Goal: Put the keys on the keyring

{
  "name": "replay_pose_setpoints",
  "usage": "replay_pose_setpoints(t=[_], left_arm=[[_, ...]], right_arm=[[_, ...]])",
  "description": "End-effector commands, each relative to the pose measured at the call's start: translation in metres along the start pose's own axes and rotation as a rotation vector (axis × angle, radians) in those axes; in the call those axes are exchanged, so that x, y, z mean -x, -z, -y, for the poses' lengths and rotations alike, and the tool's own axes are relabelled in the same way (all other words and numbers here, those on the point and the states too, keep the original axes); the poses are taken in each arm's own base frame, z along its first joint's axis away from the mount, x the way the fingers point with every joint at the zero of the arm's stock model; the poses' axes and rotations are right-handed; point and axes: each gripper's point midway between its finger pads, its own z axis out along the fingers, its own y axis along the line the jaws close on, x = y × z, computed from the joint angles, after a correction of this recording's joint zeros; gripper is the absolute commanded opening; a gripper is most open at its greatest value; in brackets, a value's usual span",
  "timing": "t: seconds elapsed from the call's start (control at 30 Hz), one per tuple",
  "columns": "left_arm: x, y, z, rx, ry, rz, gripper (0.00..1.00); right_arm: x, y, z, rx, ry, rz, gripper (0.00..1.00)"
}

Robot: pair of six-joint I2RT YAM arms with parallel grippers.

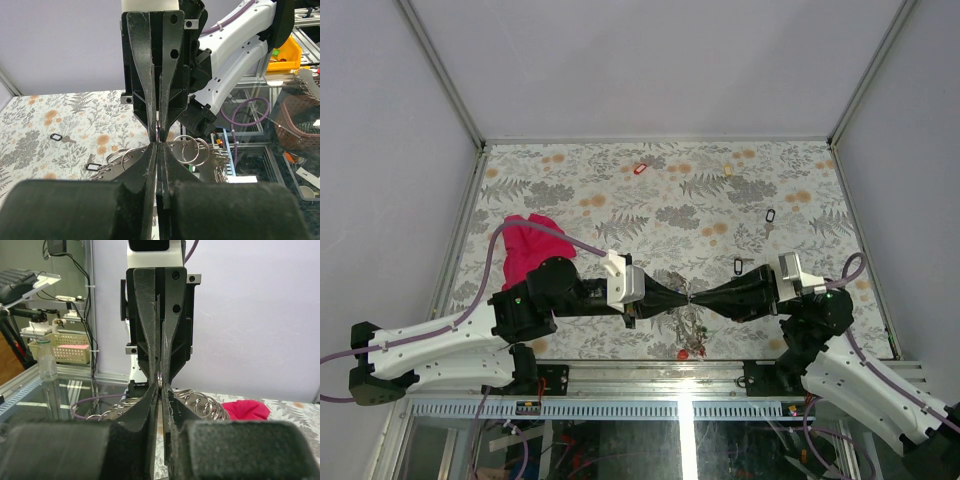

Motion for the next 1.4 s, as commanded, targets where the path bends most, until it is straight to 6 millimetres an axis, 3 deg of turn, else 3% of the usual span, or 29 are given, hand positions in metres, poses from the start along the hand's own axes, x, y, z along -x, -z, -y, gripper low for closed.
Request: replay_pose_setpoints(t=[0.0, 0.37, 0.57, 0.77, 1.1, 1.37], left_arm=[[0.039, 0.004, -0.003, 0.009, -0.054, 0.111, 0.0], [0.035, 0.001, -0.001, -0.008, -0.053, 0.083, 0.0], [0.036, 0.0, -0.003, -0.001, -0.049, 0.07, 0.0], [0.042, 0.003, -0.009, 0.047, -0.041, 0.126, 0.22], [0.029, -0.002, -0.008, 0.034, -0.036, 0.083, 0.26], [0.035, 0.007, 0.002, -0.004, -0.052, 0.129, 0.32]], right_arm=[[0.015, -0.003, -0.002, 0.008, 0.109, -0.015, 0.12], [0.011, -0.003, 0.002, -0.009, 0.117, -0.032, 0.13], [0.011, -0.004, 0.001, 0.0, 0.119, -0.046, 0.0], [0.016, -0.006, -0.002, 0.018, 0.112, -0.023, 0.0], [0.017, -0.006, -0.003, 0.02, 0.11, -0.009, 0.0], [0.025, -0.005, -0.006, 0.017, 0.125, 0.024, 0.0]])
